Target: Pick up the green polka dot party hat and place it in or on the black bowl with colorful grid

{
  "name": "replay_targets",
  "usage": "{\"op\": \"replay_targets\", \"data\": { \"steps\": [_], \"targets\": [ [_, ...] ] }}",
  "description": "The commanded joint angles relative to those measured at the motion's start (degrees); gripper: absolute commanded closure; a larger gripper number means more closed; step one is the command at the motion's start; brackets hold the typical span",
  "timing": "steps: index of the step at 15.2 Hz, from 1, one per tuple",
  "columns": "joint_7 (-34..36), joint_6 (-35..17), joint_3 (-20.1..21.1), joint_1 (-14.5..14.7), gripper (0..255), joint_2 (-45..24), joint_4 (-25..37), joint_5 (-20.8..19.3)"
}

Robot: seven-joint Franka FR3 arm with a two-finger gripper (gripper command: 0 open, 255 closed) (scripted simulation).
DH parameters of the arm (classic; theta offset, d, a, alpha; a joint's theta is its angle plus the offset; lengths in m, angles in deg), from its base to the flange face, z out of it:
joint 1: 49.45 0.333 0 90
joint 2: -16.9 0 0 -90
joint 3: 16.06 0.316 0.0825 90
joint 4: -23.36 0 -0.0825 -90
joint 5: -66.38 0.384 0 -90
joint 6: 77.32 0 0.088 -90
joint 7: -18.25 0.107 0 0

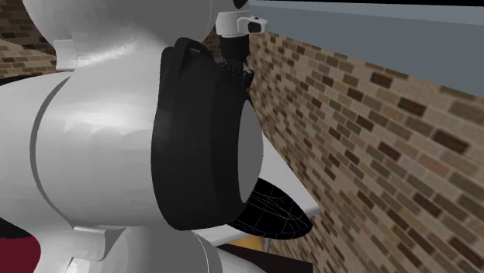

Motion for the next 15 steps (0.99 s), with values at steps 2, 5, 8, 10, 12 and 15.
{"op": "replay_targets", "data": {
  "steps": [2,5,8,10,12,15],
  "targets": [
    [0.05,2.33,0.04,-0.09,255,-0.86,3.26,-0.18],
    [0.10,4.70,0.11,-0.20,255,-1.91,6.67,-0.39],
    [0.17,7.13,0.22,-0.29,255,-3.11,10.26,-0.63],
    [0.24,8.78,0.31,-0.35,255,-3.98,12.77,-0.80],
    [0.32,10.47,0.43,-0.40,255,-4.94,15.39,-0.99],
    [0.47,13.07,0.65,-0.47,255,-6.51,19.53,-1.32]
  ]
}}
